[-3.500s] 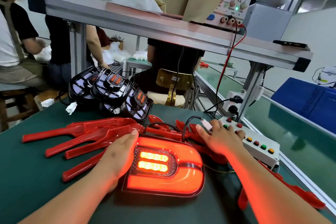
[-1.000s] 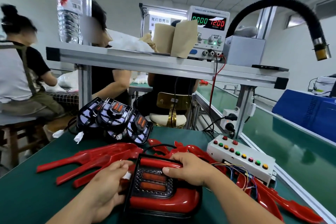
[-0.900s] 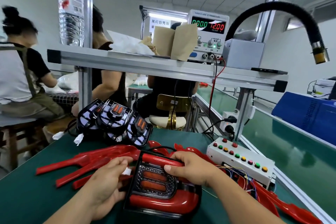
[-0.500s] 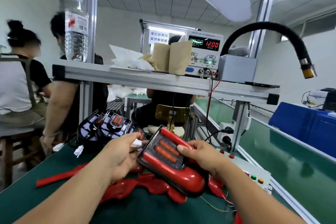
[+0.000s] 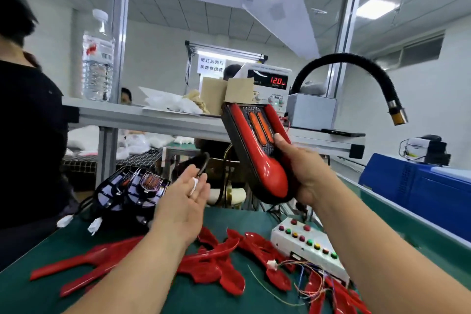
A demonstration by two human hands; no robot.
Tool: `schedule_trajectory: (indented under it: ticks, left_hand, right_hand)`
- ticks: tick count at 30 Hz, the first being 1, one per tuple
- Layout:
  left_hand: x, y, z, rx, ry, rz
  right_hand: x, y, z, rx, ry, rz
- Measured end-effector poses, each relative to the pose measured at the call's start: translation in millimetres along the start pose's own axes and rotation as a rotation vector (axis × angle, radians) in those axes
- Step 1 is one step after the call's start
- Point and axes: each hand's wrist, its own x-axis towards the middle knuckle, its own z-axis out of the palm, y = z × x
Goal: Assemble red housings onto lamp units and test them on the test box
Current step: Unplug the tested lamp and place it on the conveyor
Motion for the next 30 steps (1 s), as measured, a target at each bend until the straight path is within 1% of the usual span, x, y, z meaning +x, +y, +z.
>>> schedule_trajectory:
  ticks: [3, 5, 7, 9, 11, 13, 18, 22, 24, 26, 28, 29, 30]
  left_hand:
    - [-23.3, -30.8, 7.2, -0.048, -0.059, -0.069]
    - [-38.6, -43.5, 14.8, -0.065, -0.144, -0.080]
    - [-52.0, -54.5, 23.5, 0.022, -0.268, -0.034]
    - [-63.5, -66.9, 34.9, 0.177, -0.343, 0.043]
    - [-72.9, -79.1, 50.4, 0.275, -0.363, 0.092]
    - [-78.6, -93.3, 69.3, 0.315, -0.383, 0.100]
    - [-96.9, -138.0, 126.5, 0.333, -0.491, -0.003]
    - [-115.0, -182.8, 173.6, 0.361, -0.569, -0.125]
    - [-121.7, -208.3, 192.8, 0.373, -0.574, -0.203]
    - [-125.5, -233.7, 206.1, 0.397, -0.537, -0.300]
    - [-126.9, -257.6, 212.8, 0.417, -0.507, -0.405]
    - [-126.7, -268.9, 213.8, 0.429, -0.492, -0.449]
    - [-125.8, -279.5, 213.7, 0.442, -0.477, -0.483]
  right_hand:
    - [-12.1, 19.0, 5.3, -0.020, 0.087, 0.052]
    - [-19.1, 33.9, 2.4, -0.082, 0.177, 0.062]
    - [-27.3, 43.6, -6.1, -0.116, 0.253, 0.071]
    - [-36.5, 44.9, -18.8, -0.109, 0.314, 0.068]
    - [-46.2, 37.5, -34.6, -0.113, 0.368, 0.064]
    - [-57.0, 23.8, -52.9, -0.137, 0.431, 0.057]
    - [-84.1, -17.3, -118.3, -0.277, 0.593, -0.010]
    - [-103.2, -44.3, -177.0, -0.402, 0.748, -0.010]
    - [-111.5, -54.5, -204.2, -0.485, 0.816, 0.025]
    - [-117.4, -59.5, -228.2, -0.541, 0.852, 0.066]
    - [-121.2, -59.9, -251.7, -0.793, 0.811, 0.150]
    - [-119.7, -57.5, -262.9, -0.957, 0.799, 0.183]
    - [-117.6, -52.9, -272.5, -1.061, 0.789, 0.217]
